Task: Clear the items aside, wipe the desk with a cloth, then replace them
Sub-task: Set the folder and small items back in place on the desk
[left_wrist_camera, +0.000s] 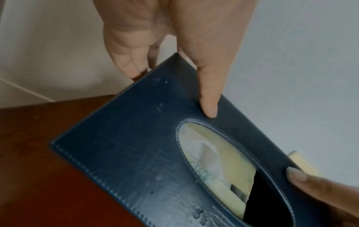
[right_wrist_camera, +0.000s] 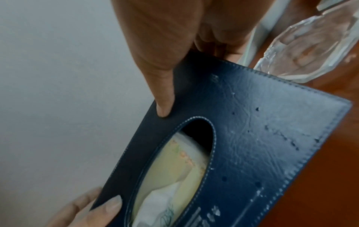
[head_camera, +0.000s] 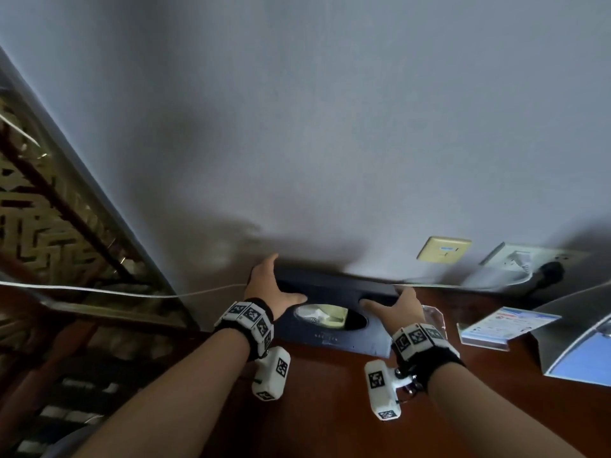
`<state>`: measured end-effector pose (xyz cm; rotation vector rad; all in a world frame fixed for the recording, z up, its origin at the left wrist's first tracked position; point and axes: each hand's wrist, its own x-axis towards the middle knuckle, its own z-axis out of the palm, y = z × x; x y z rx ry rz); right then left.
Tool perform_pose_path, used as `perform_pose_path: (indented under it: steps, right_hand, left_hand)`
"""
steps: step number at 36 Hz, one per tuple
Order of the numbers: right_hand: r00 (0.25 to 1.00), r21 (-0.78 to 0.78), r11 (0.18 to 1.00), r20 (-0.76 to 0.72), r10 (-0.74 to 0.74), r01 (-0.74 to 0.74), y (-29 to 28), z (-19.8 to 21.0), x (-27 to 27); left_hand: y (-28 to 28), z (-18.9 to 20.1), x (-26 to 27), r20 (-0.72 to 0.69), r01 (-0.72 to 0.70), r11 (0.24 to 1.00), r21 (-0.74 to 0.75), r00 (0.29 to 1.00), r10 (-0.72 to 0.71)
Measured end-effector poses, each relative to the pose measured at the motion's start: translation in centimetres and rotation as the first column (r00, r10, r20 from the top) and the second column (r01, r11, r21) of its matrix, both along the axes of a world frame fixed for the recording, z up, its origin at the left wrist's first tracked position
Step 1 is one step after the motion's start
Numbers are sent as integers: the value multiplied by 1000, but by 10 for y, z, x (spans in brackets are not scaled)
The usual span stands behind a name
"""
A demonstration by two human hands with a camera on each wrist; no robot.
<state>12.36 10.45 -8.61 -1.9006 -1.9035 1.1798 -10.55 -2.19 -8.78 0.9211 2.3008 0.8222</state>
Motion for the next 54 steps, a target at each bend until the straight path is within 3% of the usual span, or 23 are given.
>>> perform_pose_path:
  steps: [7, 13, 17, 24, 28, 35, 42, 50, 54]
  right_hand:
    - [999, -6, 1000, 30, 15, -15, 8, -14, -11]
    - [996, -26, 999, -77, -46, 44, 17, -24, -9]
    - [987, 30, 999, -155, -29, 34, 17, -34, -4]
    - [968, 75, 984, -178, 176, -165, 8, -40, -1]
    - [943, 30, 944, -43, 331, -330, 1, -43, -4]
    - [873, -88, 896, 203, 443, -435, -1, -45, -12]
    - [864, -95, 897, 242, 442, -433, 1, -51, -15]
    - [838, -138, 890, 303, 455, -434, 0, -42, -19]
    - [833, -140, 890, 312, 457, -435, -1, -38, -20]
  left_hand:
    - [5, -18, 1, 123, -163, 986, -40, 978, 166]
    - [9, -26, 0, 173, -163, 986, -32, 971, 166]
    - [2, -32, -1, 212, -94, 996, 6, 973, 91]
    - [-11, -36, -5, 207, 166, 982, -92, 968, -144]
    - [-9, -40, -3, 93, 313, 923, -222, 949, -300]
    - [-1, -49, -8, 118, 340, 867, -364, 940, -320]
    - [6, -48, -9, 111, 364, 826, -430, 929, -352]
    - [10, -35, -2, -21, 416, 727, -547, 861, -508]
    - [11, -30, 0, -39, 404, 709, -579, 854, -518]
